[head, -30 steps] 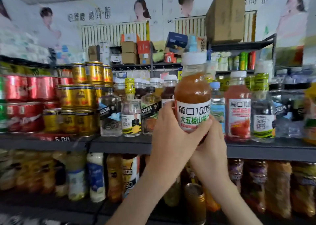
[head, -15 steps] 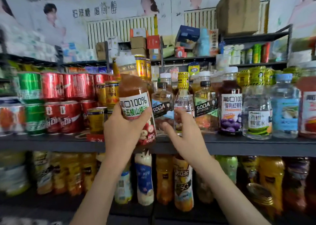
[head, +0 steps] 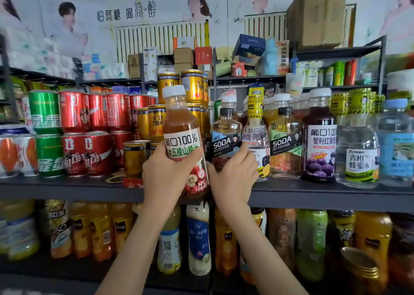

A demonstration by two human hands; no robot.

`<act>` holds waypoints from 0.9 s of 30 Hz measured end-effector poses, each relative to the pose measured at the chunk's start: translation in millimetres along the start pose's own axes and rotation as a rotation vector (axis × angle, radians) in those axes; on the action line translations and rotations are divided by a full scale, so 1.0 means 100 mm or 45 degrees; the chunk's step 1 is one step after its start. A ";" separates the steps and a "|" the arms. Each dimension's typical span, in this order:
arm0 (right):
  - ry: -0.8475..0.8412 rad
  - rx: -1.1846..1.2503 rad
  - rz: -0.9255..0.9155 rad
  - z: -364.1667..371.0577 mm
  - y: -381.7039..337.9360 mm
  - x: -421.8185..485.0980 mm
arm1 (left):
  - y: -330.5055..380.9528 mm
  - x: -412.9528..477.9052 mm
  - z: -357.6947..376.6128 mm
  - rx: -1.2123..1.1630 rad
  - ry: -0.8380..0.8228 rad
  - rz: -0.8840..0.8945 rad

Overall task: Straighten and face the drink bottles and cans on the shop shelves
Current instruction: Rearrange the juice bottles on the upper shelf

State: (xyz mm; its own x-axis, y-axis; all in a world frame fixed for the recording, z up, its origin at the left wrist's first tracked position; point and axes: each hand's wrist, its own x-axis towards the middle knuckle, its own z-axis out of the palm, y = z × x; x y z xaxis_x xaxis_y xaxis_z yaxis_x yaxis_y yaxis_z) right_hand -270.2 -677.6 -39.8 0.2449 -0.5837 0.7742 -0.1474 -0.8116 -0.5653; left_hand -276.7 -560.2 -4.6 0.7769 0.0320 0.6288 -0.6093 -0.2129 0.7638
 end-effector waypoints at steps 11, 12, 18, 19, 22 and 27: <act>0.086 -0.070 0.151 0.14 -0.14 0.08 | -0.13 0.07 -0.14 -0.053 -0.037 0.002; 0.087 -0.038 0.148 0.12 -0.14 0.09 | -0.14 0.07 -0.15 -0.051 -0.043 0.006; 0.106 0.231 -0.050 -0.18 0.07 0.06 | -0.14 0.05 -0.16 -0.087 -0.079 0.014; 0.100 0.253 -0.075 -0.27 0.11 0.08 | -0.12 0.05 -0.14 -0.104 -0.086 0.012; 0.098 0.289 -0.110 -0.55 0.22 0.19 | -0.02 0.04 -0.04 -0.127 -0.127 0.015; 0.075 0.370 -0.060 -0.93 0.45 0.40 | 0.14 0.07 0.29 -0.084 -0.205 0.026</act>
State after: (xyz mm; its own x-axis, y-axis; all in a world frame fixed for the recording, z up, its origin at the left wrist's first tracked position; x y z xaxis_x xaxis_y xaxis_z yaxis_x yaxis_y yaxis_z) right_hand -356.1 -740.2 -7.7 0.1875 -0.5527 0.8120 0.1457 -0.8019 -0.5795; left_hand -275.3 -591.2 6.6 0.7763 -0.1298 0.6169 -0.6303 -0.1470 0.7623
